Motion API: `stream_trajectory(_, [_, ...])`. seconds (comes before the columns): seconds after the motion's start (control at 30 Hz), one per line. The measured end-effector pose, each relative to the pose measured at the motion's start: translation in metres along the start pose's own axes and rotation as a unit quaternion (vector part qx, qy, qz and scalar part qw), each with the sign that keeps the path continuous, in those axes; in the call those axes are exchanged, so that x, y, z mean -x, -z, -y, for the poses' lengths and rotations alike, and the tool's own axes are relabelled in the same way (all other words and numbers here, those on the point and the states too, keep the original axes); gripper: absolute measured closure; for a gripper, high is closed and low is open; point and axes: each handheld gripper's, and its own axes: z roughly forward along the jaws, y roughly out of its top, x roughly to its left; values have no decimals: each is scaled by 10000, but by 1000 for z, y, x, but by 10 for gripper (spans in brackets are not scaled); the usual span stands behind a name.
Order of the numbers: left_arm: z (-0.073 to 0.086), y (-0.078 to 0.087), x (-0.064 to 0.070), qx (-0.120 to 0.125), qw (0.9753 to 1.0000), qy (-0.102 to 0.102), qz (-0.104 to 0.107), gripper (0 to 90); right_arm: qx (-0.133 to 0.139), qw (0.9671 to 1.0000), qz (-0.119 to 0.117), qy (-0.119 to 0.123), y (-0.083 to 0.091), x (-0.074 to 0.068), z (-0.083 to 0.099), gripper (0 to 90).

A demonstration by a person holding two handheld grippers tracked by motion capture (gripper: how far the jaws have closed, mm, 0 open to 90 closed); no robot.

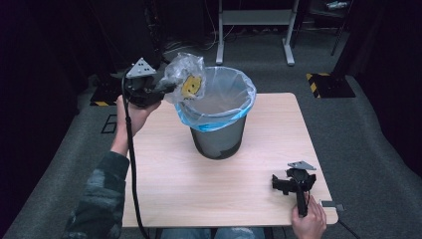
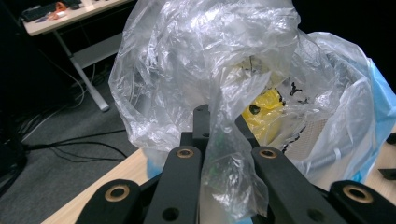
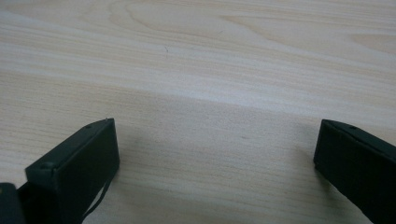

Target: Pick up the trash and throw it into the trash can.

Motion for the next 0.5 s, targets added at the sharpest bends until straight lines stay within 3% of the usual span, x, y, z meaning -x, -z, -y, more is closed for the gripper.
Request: stream_trajectory(0.5, [-11,-65,20,-205,9996,50,210,854,6,10000,-7,-15,0,0,0,0])
